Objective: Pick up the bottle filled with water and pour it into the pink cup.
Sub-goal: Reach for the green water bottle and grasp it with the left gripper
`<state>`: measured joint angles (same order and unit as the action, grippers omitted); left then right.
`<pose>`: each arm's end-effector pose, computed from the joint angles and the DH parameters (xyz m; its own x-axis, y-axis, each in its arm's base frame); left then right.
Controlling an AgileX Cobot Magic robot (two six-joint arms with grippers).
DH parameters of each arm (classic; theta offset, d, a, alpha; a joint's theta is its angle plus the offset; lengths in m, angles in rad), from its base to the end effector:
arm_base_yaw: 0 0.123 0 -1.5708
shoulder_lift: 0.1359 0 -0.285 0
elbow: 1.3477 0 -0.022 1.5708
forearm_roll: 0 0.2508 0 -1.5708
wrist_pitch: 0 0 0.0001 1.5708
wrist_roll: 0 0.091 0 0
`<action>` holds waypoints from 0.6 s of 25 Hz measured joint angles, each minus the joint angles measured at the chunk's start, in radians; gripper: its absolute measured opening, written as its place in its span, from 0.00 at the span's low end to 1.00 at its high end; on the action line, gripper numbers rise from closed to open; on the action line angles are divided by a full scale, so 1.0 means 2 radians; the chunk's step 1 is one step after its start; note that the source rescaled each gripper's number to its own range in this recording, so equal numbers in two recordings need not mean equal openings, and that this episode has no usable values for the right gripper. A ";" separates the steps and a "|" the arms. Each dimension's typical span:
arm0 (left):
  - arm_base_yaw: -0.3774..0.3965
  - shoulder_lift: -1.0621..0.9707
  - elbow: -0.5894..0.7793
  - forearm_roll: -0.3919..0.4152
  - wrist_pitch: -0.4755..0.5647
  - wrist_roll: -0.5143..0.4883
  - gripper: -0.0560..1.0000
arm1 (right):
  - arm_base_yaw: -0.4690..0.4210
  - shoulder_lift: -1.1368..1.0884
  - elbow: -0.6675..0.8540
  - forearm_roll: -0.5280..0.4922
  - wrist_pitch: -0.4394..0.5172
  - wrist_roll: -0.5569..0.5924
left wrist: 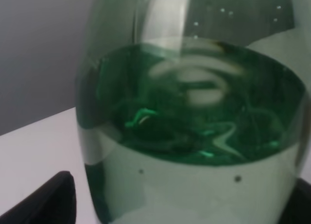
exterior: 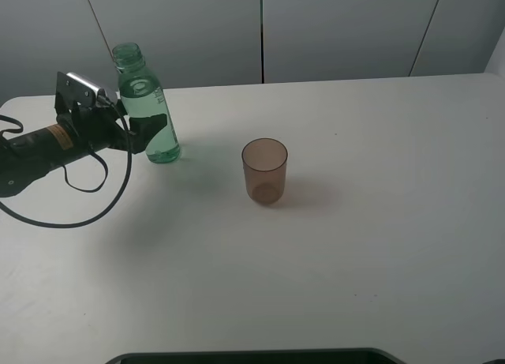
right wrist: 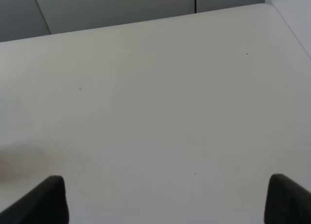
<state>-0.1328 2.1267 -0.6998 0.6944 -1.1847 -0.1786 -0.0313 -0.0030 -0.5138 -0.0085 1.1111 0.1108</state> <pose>0.3215 -0.0974 0.0848 -0.1642 0.1235 -0.9787 0.7012 0.7125 -0.0277 -0.0091 -0.0004 0.2770 -0.4786 0.1219 -0.8696 0.0896 0.9919 0.0897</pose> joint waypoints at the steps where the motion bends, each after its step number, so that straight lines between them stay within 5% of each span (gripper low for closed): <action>1: -0.001 0.000 -0.004 0.000 0.000 0.000 0.99 | 0.000 0.000 0.000 0.000 0.000 0.000; 15: -0.046 0.001 -0.052 -0.049 0.051 -0.001 1.00 | 0.000 0.000 0.000 0.000 0.000 0.000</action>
<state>-0.2244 2.1290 -0.8036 0.5965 -1.0826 -0.1805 -0.0313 -0.0030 -0.5138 -0.0085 1.1111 0.1108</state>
